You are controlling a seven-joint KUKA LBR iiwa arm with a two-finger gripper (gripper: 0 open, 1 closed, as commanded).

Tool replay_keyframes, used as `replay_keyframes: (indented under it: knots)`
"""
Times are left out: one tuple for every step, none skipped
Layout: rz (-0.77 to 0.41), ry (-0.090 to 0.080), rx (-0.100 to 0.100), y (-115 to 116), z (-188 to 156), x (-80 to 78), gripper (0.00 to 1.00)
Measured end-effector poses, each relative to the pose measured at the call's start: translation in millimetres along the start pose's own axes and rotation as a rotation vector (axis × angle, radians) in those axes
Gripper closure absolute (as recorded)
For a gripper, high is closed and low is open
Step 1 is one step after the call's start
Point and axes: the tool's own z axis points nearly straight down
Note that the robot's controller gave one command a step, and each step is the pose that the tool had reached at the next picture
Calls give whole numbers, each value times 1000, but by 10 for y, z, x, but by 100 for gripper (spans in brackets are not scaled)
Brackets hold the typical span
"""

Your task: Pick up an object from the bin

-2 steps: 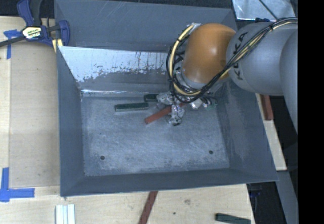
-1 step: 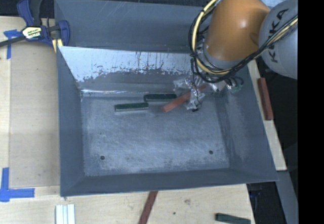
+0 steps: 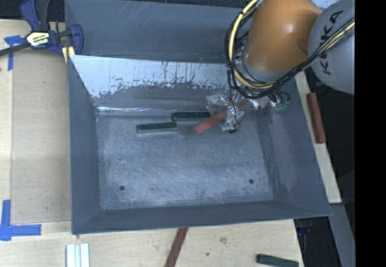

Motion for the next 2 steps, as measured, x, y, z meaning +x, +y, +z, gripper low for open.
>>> replay_keyframes:
  knots:
    - [2,2,-2,0,-31,10,100]
    - [-39,0,0,264,-604,-136,100]
